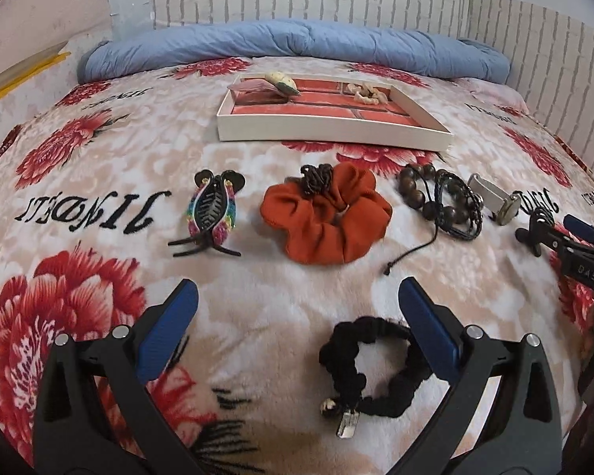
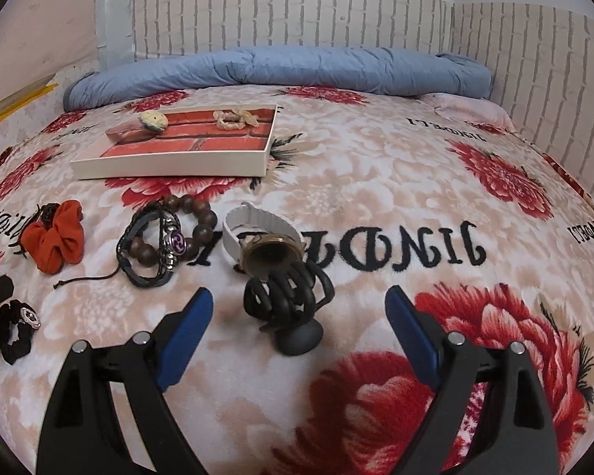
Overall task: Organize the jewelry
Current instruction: 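Move both tools back over the remaining accessories on the bed, then grasp the black claw clip with the right tool while the left tool grasps the black scrunchie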
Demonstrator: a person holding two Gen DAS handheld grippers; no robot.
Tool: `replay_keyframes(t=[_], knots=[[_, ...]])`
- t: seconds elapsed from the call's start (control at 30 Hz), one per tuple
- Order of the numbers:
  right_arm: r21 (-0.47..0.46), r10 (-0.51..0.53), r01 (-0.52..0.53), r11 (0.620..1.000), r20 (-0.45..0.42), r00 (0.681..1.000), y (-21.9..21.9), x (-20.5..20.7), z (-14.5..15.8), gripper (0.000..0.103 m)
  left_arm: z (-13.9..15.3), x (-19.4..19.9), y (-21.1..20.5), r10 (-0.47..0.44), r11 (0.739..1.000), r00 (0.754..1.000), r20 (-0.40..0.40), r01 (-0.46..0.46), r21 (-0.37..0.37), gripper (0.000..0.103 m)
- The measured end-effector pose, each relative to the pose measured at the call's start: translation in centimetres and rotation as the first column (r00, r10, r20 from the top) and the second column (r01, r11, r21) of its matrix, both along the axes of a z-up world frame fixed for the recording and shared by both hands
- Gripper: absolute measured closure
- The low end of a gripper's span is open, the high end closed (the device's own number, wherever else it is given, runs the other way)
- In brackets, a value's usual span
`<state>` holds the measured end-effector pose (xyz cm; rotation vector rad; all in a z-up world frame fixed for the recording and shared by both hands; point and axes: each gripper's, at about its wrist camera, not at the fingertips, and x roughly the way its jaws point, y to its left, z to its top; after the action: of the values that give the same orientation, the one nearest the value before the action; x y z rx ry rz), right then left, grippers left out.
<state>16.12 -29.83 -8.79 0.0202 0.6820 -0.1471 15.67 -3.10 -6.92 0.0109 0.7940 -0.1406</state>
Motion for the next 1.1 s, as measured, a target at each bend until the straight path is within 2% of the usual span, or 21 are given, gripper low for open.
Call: replay_keyframes(t=[0.33, 0.57, 0.8, 0.87, 1.1], knots=[[-0.009, -0.019, 0.019, 1.000, -0.044, 0.999, -0.1, 0.7, -1.2, 0.016, -1.3, -0.8, -0.4, -0.018, 1.000, 0.999, -0.034, 0.019, 0.019, 0.005], [-0.001, -0.034, 0.034, 0.999, -0.061, 0.998, -0.4, 0.9, -1.6, 0.016, -1.7, -0.7, -0.3, -0.042, 0.999, 0.997, -0.057, 0.042, -0.004, 0.006], [0.000, -0.041, 0.041, 0.999, -0.078, 0.996, -0.6, 1.3, -1.9, 0.016, -2.4, -0.9, 0.6, -0.059, 0.997, 0.993, -0.098, 0.055, -0.047, 0.023], [0.003, -0.039, 0.040, 0.999, -0.088, 0.995, -0.6, 1.5, -2.1, 0.016, -2.5, -0.7, 0.7, -0.059, 0.997, 0.993, -0.102, 0.054, -0.051, 0.025], [0.017, -0.036, 0.038, 0.999, -0.104, 0.994, -0.7, 1.8, -2.4, 0.017, -2.6, -0.4, -0.2, -0.070, 0.998, 0.993, -0.099, 0.070, -0.003, 0.033]])
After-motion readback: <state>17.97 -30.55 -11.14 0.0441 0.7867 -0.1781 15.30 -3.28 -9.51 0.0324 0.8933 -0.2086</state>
